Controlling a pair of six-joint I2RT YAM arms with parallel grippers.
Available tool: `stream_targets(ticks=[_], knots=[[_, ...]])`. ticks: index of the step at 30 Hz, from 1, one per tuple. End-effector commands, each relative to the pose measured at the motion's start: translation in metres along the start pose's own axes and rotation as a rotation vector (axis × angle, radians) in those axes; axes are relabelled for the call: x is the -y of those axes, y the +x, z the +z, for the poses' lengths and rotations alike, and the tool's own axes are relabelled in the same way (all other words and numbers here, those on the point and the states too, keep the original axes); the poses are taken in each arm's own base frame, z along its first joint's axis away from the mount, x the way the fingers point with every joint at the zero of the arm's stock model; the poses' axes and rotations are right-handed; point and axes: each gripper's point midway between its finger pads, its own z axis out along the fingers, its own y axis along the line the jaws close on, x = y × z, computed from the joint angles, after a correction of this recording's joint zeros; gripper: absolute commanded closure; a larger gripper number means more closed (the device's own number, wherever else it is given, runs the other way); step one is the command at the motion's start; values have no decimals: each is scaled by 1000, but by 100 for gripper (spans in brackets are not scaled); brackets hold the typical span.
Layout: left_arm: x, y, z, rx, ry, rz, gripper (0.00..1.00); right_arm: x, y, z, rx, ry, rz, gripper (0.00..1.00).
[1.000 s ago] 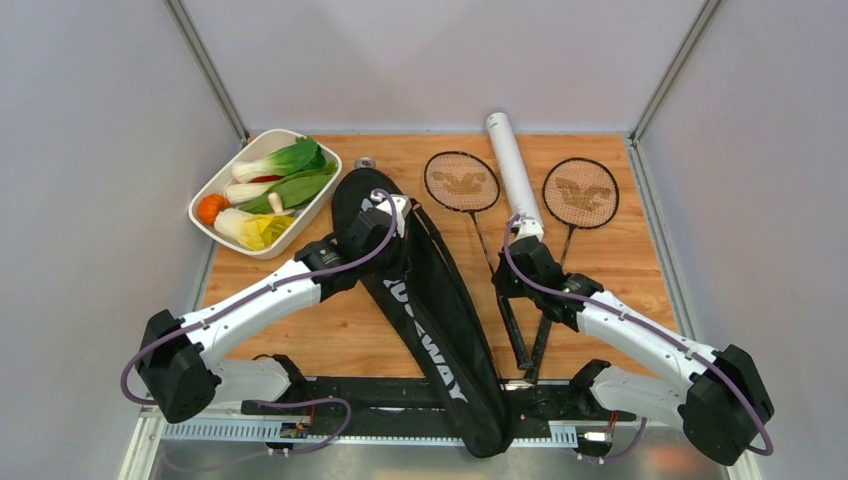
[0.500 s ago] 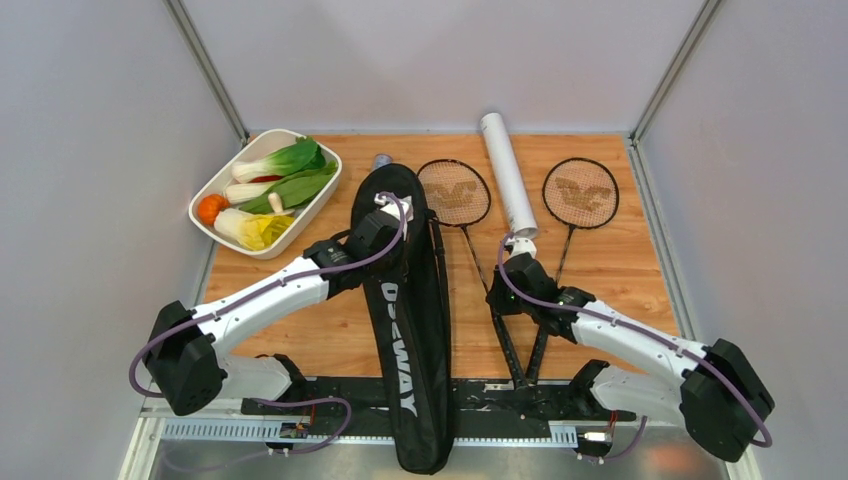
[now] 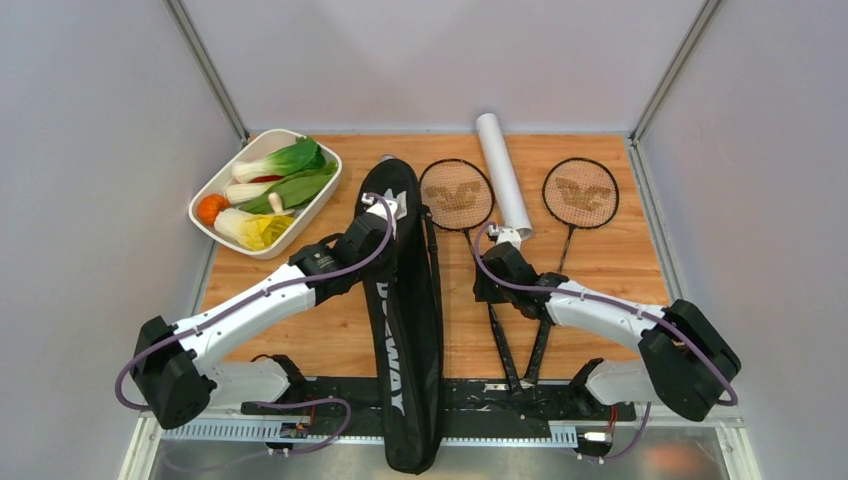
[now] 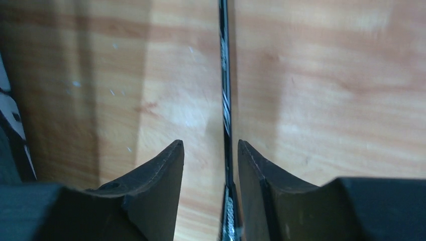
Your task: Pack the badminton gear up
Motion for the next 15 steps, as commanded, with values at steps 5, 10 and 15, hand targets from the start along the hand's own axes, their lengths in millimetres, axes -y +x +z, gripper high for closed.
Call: stream_targets(ticks=[5,10,15], knots=[[-39,-35,-54,155,-168,-12,100,-16,-90,31,169,58,-62,52],[-45,-48,-81,219,-168,-37,100,-17,-116,64,163,82,-98,52],[-48,-49,-89,249,-161,-52,100,-9,-121,103,112,109,-103,53]])
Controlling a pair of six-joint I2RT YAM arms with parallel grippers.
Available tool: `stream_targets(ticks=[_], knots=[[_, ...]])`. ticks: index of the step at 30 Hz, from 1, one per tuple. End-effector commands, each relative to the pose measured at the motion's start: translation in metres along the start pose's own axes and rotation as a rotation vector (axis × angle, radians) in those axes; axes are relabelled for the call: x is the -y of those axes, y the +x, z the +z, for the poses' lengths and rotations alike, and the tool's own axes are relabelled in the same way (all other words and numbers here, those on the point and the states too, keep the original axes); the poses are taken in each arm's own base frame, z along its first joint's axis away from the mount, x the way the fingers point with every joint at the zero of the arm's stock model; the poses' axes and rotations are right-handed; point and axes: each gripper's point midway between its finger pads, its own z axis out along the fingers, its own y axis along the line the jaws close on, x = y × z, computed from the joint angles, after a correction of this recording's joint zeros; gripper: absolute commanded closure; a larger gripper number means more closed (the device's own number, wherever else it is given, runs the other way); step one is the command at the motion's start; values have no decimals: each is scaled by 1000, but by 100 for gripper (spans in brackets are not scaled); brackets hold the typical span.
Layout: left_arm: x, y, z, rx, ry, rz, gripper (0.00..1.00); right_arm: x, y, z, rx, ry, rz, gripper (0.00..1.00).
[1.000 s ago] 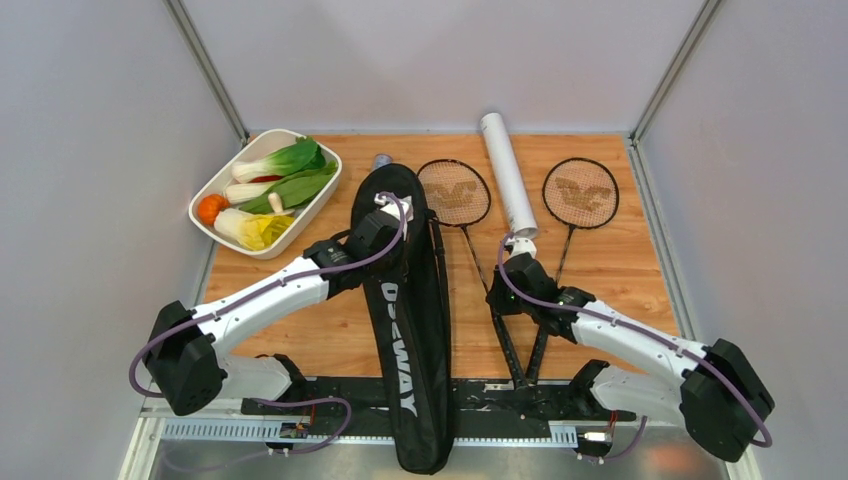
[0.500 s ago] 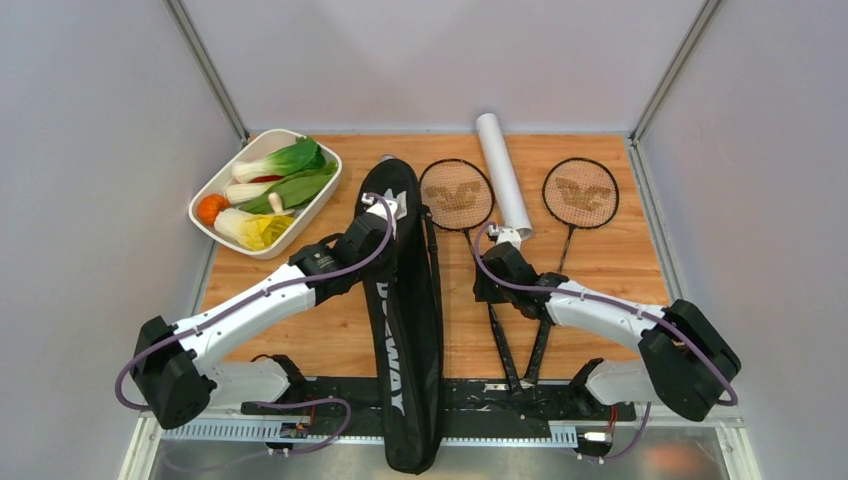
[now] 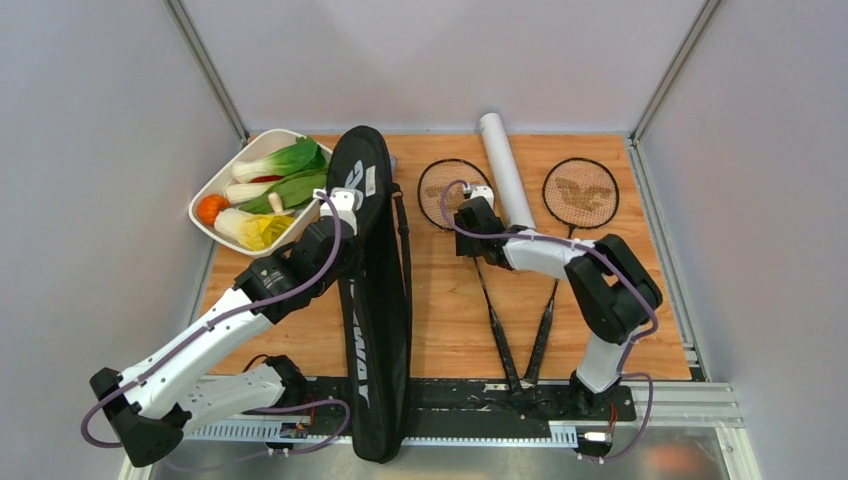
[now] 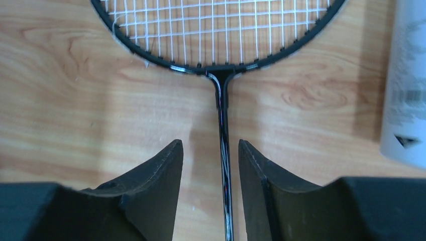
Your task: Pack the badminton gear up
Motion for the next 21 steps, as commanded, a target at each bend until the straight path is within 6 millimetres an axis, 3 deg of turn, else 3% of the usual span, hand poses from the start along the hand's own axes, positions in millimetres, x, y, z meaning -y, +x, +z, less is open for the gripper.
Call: stream_targets(ticks=[1,7,9,11,12,15,20,21], knots=[[-6,-16,-12,57,-14,-17,100,2,-11,33,2,19,-23,53],[-6,-12,-12,50,-3,-24,100,12,16,58,-75,71,-44,65],[-3,-11,-11,50,13,-28,100,13,21,60,-89,71,-45,75],[0,-11,-10,53,25,-30,100,13,20,59,-86,70,-49,93],[1,-12,-9,53,28,-29,100,12,16,56,-76,67,-52,99],[8,-16,-6,56,50,-24,100,10,-1,43,-37,47,-52,100],[18,-25,7,73,63,1,100,8,-34,-5,59,3,-34,100],[19,-27,9,77,62,13,100,9,-33,-11,57,0,-30,100]])
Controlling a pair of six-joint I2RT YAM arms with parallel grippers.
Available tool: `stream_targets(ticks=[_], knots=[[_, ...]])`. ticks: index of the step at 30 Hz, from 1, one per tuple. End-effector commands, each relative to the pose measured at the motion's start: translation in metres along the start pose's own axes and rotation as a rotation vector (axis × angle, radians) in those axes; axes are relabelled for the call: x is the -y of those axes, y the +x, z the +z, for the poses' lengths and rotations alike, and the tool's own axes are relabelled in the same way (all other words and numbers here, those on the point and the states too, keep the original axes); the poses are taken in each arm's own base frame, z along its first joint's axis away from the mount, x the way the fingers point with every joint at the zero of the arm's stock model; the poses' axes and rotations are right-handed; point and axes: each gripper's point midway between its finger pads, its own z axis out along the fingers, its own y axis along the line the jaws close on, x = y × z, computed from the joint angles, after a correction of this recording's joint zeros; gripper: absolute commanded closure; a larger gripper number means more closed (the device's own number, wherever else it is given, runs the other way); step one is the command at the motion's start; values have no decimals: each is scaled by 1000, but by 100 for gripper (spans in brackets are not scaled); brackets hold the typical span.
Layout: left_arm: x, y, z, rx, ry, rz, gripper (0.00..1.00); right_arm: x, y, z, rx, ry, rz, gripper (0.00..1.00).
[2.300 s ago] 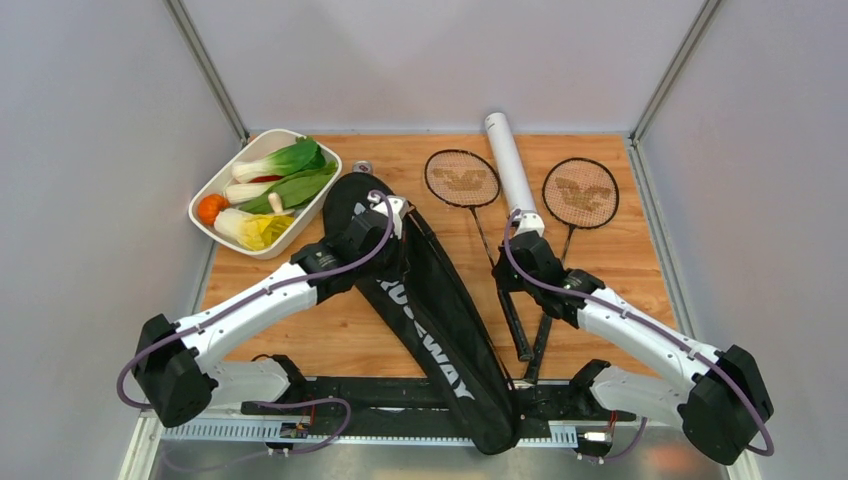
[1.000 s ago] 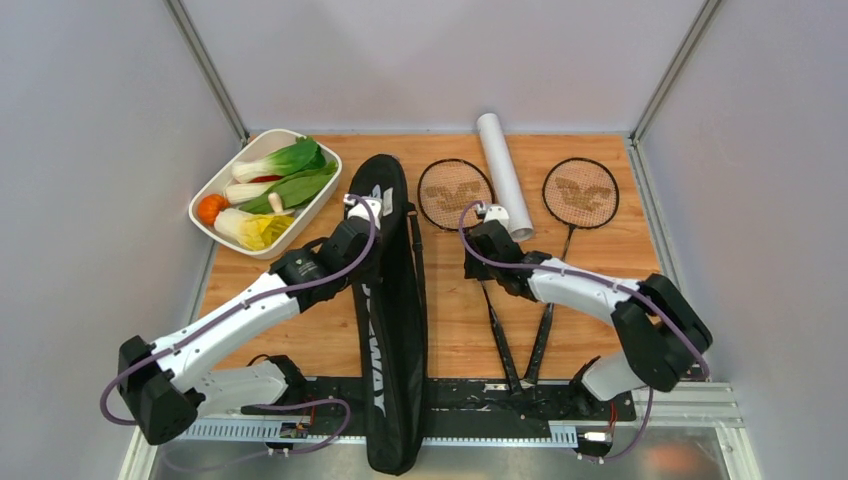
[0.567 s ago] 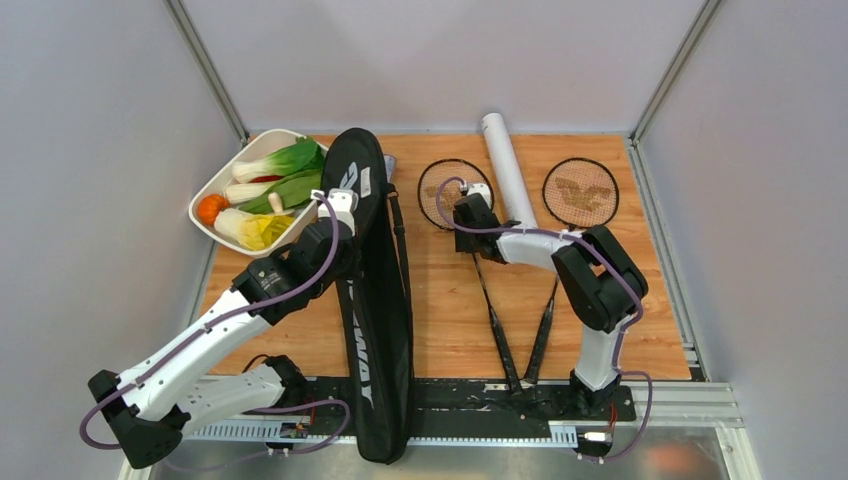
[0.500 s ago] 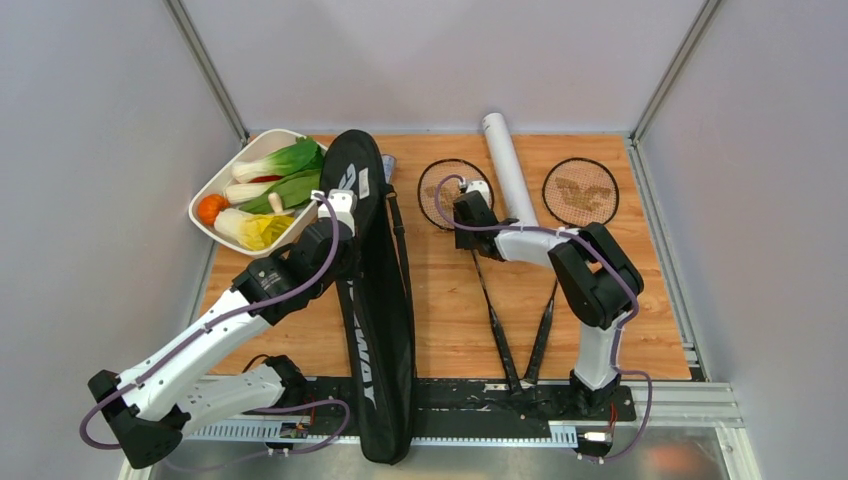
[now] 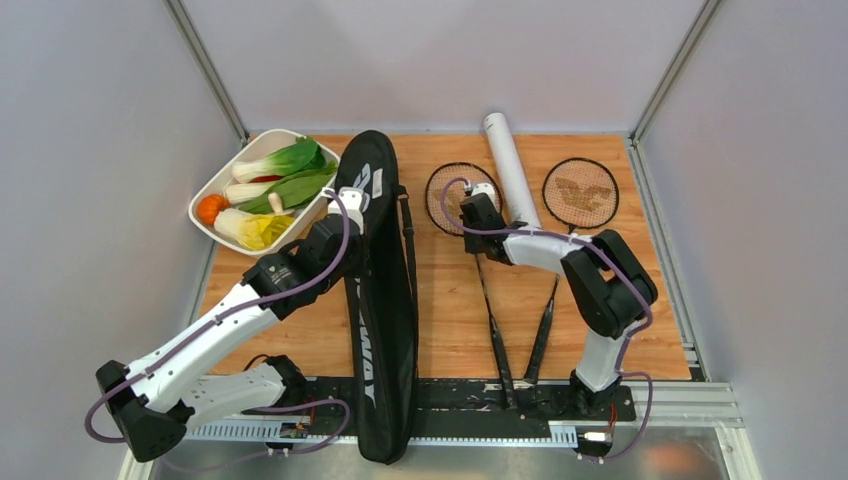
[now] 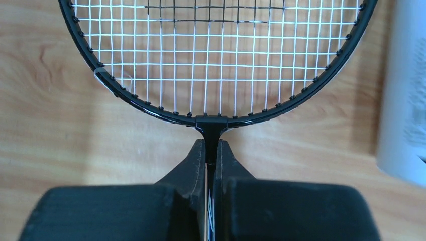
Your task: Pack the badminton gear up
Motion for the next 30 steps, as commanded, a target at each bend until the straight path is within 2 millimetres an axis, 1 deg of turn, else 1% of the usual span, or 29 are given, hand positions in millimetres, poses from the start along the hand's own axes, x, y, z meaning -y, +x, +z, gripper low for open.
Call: stream_targets(ticks=[1,2,3,4,5,8,14,16,17,18,19,20,21,22,23,25,30], knots=[[17,-29,13,82,38,13,100,4,-28,-55,78,-45,28,100],[19,-33,16,86,40,20,100,5,-27,-64,82,-52,36,100],[22,-33,24,77,39,24,100,7,-24,-71,81,-56,40,100],[26,-38,26,83,45,24,100,10,-21,-79,81,-56,42,100],[28,-37,35,63,42,28,100,17,-12,-85,70,-44,44,100],[35,-45,57,42,27,33,100,29,1,-106,68,-31,60,100],[50,-65,95,29,7,52,100,45,14,-145,76,-27,89,100],[54,-70,106,25,3,61,100,46,18,-157,84,-47,98,100],[57,-75,108,35,8,63,100,44,20,-163,90,-64,101,100],[59,-73,117,25,8,69,100,43,22,-169,99,-82,105,100],[62,-77,119,32,14,67,100,40,24,-174,105,-103,106,100],[65,-74,126,21,23,68,100,37,26,-179,108,-126,107,100],[69,-77,128,23,31,63,100,33,28,-184,116,-150,109,100],[72,-73,134,10,40,64,100,30,31,-188,115,-167,110,100],[75,-75,136,11,47,57,100,26,33,-191,118,-181,109,100],[79,-73,142,0,57,48,100,21,39,-192,114,-189,106,100],[89,-64,152,-24,92,22,100,8,51,-183,70,-171,74,100]])
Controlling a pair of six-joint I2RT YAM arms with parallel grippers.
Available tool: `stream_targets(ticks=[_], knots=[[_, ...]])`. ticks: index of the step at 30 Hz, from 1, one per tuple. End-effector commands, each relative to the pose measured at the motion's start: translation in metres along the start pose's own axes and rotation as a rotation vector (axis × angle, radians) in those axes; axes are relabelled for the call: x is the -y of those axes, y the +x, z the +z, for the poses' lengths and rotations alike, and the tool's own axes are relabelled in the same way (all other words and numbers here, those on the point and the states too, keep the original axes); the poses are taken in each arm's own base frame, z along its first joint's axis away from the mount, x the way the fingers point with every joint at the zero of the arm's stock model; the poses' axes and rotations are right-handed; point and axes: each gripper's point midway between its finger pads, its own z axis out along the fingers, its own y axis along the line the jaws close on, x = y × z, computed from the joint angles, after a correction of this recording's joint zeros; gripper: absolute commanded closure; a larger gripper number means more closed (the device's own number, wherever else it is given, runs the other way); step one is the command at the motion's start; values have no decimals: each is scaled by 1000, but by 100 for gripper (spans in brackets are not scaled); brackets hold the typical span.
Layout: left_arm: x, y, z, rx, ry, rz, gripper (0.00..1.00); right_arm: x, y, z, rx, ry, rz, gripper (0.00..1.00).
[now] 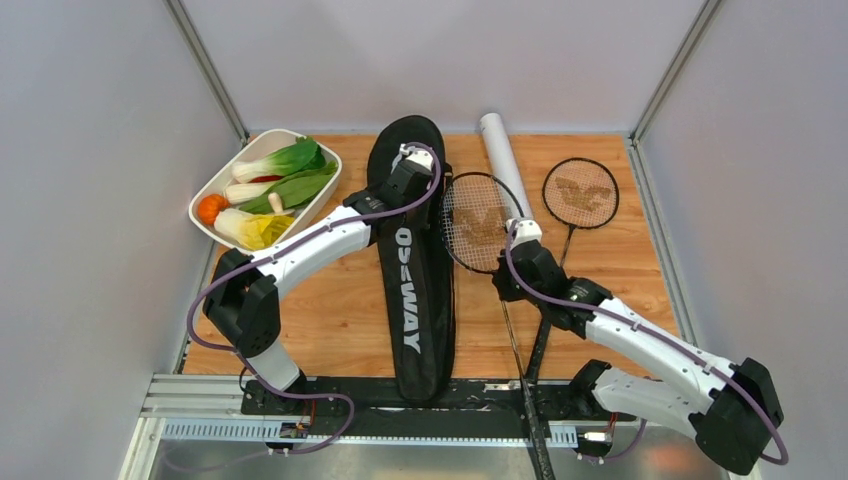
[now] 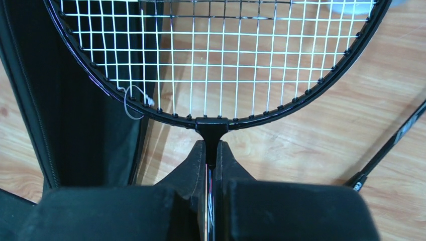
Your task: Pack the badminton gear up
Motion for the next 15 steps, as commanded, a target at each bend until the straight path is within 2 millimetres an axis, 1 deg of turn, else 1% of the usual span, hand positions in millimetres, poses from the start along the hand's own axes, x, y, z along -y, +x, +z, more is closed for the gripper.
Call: stream_targets(ticks=[1,6,8,12,14,15], knots=[[18,-27,-2,74,78,-54,100,-8,8,8,-24,28,11,100],[23,-20,0,58,107,-68,100,-12,17,19,-58,81,-18,100],[25,-17,1,51,118,-70,100,-18,15,20,-51,85,-29,100],[30,-7,4,23,148,-85,100,-43,-2,20,-3,41,-38,100],[33,3,6,1,168,-97,100,-56,-10,22,17,12,-51,100],[35,4,5,4,184,-103,100,-64,-14,23,25,-2,-53,100]])
